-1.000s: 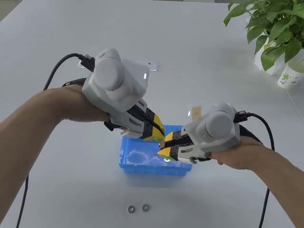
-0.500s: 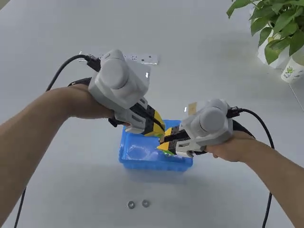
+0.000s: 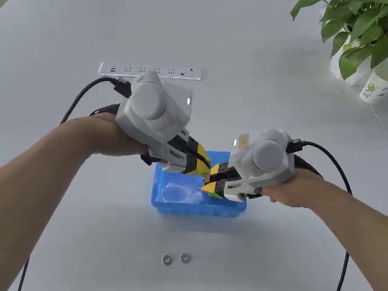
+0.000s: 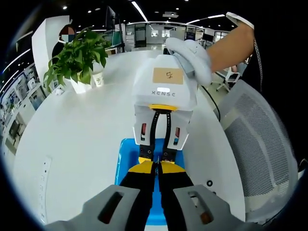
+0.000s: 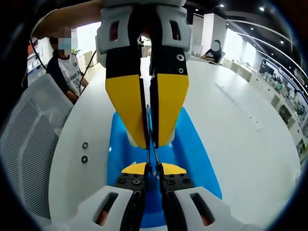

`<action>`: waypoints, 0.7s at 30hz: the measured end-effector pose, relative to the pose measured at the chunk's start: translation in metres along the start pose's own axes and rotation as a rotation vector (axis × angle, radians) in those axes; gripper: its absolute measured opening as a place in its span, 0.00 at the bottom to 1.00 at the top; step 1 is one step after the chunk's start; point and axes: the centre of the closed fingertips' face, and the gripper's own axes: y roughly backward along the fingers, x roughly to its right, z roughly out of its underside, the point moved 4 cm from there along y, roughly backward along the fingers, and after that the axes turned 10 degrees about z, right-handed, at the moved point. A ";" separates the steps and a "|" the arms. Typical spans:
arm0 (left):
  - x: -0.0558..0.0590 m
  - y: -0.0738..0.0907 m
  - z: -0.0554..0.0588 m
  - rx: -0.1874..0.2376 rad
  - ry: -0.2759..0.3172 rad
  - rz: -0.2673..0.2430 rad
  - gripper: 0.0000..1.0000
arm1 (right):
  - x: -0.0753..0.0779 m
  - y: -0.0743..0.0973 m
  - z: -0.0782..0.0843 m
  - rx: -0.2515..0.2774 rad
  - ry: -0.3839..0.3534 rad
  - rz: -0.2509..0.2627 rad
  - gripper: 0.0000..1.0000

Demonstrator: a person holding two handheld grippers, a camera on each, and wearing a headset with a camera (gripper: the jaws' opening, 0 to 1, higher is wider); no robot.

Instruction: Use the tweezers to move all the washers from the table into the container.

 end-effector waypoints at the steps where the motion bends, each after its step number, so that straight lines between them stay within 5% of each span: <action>1: 0.000 -0.001 0.001 -0.002 0.000 0.000 0.06 | 0.000 -0.001 0.001 -0.003 0.006 0.001 0.10; 21: 0.000 0.000 -0.001 0.001 -0.009 -0.010 0.06 | 0.000 0.000 0.000 -0.006 0.018 0.008 0.11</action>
